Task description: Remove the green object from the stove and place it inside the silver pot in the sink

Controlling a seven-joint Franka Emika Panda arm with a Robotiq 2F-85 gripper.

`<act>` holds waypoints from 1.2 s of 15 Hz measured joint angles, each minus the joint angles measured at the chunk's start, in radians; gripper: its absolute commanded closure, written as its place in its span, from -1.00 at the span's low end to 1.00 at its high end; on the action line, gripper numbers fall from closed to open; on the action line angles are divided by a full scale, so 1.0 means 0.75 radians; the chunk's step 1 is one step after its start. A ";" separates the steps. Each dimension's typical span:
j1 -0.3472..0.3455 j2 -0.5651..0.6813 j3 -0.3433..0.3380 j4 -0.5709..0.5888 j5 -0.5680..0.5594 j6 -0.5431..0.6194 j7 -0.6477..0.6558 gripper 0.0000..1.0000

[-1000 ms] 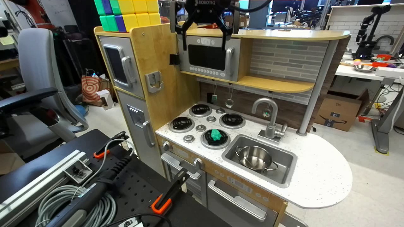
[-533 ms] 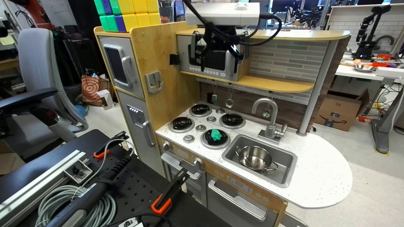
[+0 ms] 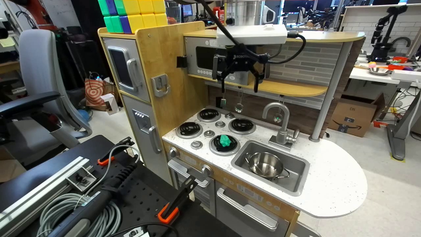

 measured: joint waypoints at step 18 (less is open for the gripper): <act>-0.011 0.359 0.095 0.190 -0.019 0.089 0.252 -1.00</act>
